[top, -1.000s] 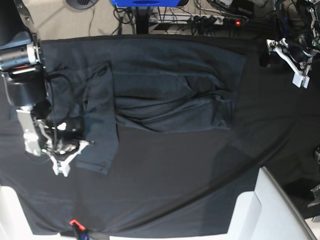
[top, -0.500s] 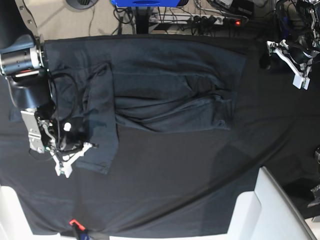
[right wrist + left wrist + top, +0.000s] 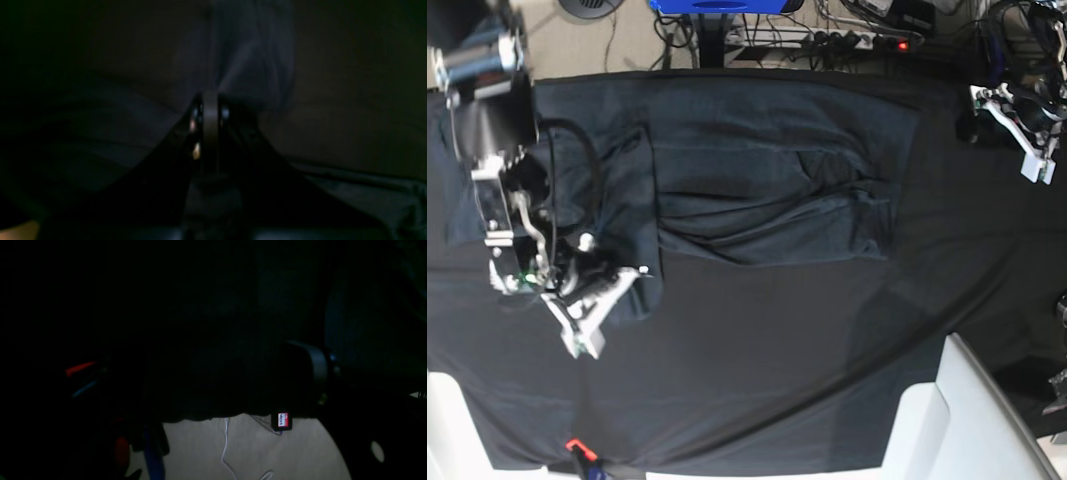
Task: Fold the T-shirt properly
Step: 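Grasp the shirt side with the right gripper and fold it toward the middle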
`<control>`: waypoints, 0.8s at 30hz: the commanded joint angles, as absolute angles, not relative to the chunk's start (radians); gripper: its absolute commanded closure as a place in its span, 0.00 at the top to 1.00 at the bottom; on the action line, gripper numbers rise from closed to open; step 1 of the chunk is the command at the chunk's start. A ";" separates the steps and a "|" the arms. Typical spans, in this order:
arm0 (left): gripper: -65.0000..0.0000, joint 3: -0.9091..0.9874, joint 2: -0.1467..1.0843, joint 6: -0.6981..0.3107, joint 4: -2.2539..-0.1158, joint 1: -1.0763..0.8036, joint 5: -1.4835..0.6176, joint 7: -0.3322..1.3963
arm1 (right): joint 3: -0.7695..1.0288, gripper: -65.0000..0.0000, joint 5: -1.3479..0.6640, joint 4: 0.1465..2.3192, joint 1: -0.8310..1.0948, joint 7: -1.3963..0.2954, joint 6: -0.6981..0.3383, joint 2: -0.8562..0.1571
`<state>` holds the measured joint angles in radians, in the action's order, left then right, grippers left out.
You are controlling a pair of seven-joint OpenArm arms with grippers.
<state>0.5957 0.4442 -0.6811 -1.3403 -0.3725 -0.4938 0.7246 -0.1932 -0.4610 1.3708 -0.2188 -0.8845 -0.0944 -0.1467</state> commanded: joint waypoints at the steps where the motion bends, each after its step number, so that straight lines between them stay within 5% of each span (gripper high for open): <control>1: 0.89 0.604 0.473 -0.682 -1.351 -0.375 -0.503 0.714 | -0.191 0.00 -0.470 1.437 -0.206 -0.908 -0.097 -0.130; 5: 0.89 0.604 0.475 -0.682 -1.354 -0.367 -0.503 0.714 | -0.203 0.00 -0.470 1.596 -0.116 -0.992 -0.099 -0.062; 10: 0.89 0.604 0.475 -0.682 -1.356 -0.366 -0.503 0.714 | -0.427 0.00 -0.469 1.672 -0.074 -0.995 -0.093 -0.039; 18: 0.89 0.604 0.492 -0.682 -1.353 -0.372 -0.501 0.714 | -0.763 0.00 -0.475 1.646 -0.125 -0.920 0.114 -0.035; 24: 0.89 0.604 0.496 -0.682 -1.349 -0.375 -0.501 0.714 | -0.849 0.00 -0.473 1.595 -0.137 -0.918 0.143 -0.008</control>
